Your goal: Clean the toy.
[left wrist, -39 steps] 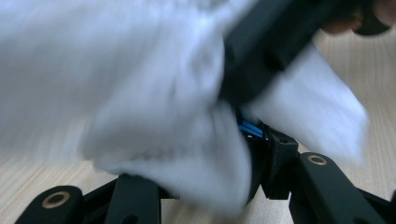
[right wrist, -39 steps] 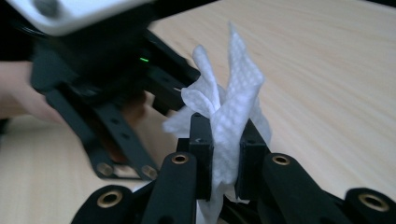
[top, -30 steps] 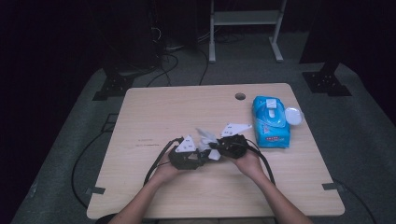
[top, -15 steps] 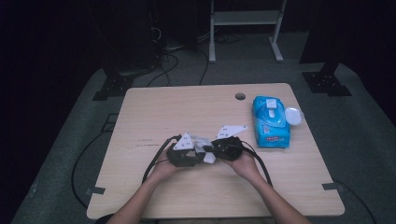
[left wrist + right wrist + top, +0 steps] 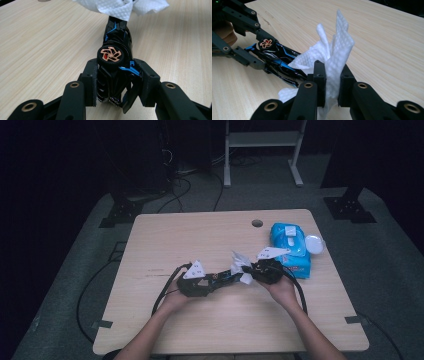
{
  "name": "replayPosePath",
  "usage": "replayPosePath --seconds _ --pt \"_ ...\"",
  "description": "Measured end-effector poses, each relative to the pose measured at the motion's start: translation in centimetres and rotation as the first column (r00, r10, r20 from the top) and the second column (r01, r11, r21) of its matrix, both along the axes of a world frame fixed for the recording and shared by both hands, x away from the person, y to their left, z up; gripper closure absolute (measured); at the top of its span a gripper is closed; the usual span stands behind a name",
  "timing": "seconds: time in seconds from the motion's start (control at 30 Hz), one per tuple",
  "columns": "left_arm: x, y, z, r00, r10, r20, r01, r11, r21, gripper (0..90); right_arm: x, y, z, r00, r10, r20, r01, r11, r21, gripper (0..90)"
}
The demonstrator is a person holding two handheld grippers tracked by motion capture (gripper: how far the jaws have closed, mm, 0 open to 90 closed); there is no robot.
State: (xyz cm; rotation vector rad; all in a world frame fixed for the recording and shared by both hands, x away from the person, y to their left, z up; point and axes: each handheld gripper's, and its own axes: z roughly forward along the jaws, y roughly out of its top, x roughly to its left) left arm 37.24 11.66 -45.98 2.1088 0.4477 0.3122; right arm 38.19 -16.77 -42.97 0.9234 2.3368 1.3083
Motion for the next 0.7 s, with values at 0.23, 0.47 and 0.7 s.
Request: replayPosePath --seconds 0.23,0.47,0.7 --pt "0.2 0.4 0.1 0.9996 0.007 -0.027 -0.008 0.9993 -0.037 55.1 -0.3 -0.3 -0.2 0.9999 0.004 -0.012 -0.004 1.000 0.024 79.7" --pt "0.5 0.7 0.0 0.9963 0.015 -0.085 -0.020 0.9979 -0.061 49.1 -0.7 -0.1 -0.1 0.9999 0.011 -0.007 -0.011 1.000 0.005 79.7" --pt "0.6 0.5 -0.2 0.9903 0.009 -0.139 -0.019 0.9972 -0.072 43.1 -1.6 -0.5 -0.4 0.9999 0.016 0.002 -0.016 1.000 0.013 79.7"
